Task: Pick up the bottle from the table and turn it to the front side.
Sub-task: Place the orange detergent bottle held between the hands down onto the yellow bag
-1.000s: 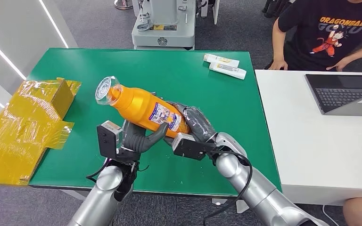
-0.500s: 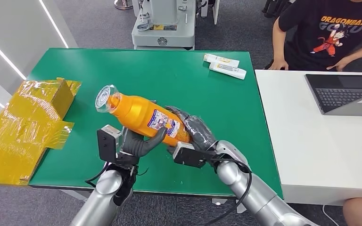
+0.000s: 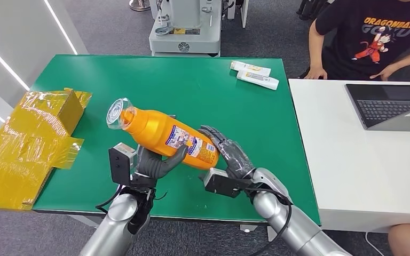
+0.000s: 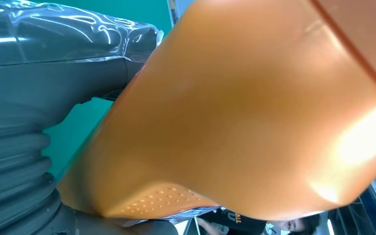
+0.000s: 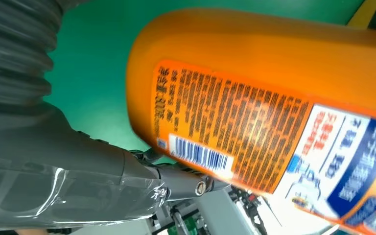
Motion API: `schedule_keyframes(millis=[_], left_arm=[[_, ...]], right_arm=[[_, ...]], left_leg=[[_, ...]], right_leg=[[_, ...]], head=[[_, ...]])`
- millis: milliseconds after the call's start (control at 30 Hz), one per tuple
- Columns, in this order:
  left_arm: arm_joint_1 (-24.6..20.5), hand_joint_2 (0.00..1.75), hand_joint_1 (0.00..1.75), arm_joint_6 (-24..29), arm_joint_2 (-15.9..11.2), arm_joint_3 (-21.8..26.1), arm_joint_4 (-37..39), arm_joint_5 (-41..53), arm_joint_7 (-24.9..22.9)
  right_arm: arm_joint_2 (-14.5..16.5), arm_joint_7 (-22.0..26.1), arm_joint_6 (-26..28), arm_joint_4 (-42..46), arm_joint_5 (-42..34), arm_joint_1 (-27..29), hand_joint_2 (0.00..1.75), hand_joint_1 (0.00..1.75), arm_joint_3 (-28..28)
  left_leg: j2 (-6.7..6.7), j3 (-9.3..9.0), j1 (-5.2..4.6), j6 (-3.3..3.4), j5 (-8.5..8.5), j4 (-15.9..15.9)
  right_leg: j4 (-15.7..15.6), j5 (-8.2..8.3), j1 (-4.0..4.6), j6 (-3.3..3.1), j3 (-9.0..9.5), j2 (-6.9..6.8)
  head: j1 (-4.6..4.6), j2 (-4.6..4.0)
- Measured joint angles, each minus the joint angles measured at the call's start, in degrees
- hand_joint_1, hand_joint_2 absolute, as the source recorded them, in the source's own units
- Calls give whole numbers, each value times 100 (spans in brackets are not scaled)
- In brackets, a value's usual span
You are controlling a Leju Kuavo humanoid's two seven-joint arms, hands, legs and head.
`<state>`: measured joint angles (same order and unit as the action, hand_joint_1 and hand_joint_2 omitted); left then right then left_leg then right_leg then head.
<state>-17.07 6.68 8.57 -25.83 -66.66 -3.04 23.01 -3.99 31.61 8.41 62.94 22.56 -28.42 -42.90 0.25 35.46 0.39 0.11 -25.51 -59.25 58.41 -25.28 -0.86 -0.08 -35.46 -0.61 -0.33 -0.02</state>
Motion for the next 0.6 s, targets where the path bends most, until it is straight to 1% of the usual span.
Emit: schedule_keyframes(millis=[133,233,333,433,500,600], left_arm=[[0,175,175,66,-1,1,-3,17,0],[1,175,175,162,-9,9,-29,87,0],[27,175,175,296,-61,81,-132,218,-12],[80,175,175,352,-137,186,-254,327,-49],[102,175,175,419,-178,256,-339,458,-55],[134,175,175,625,-303,428,-565,844,-102]], right_arm=[[-57,-7,249,144,29,67,175,0,87],[-125,-56,609,375,71,168,175,0,215],[-229,-176,1142,837,86,364,175,0,441],[-334,-279,1420,1320,90,545,175,0,657],[-377,-258,1583,1607,59,678,175,0,747],[-419,-112,1997,2153,-115,997,175,0,857]], left_leg=[[-1,1,0,0,0,0],[-2,1,0,0,0,0],[-3,3,-1,0,-1,0],[0,3,0,0,-2,0],[-1,3,0,0,-2,0],[-2,3,2,-1,-2,2]], right_leg=[[0,0,0,0,0,-1],[0,0,0,0,0,-2],[-1,-1,-1,1,0,-3],[-1,-1,0,1,-1,0],[-1,-2,0,1,-1,-1],[0,-4,2,-2,-1,-2]], head=[[0,0],[0,0],[0,0],[0,0],[0,0],[0,0]])
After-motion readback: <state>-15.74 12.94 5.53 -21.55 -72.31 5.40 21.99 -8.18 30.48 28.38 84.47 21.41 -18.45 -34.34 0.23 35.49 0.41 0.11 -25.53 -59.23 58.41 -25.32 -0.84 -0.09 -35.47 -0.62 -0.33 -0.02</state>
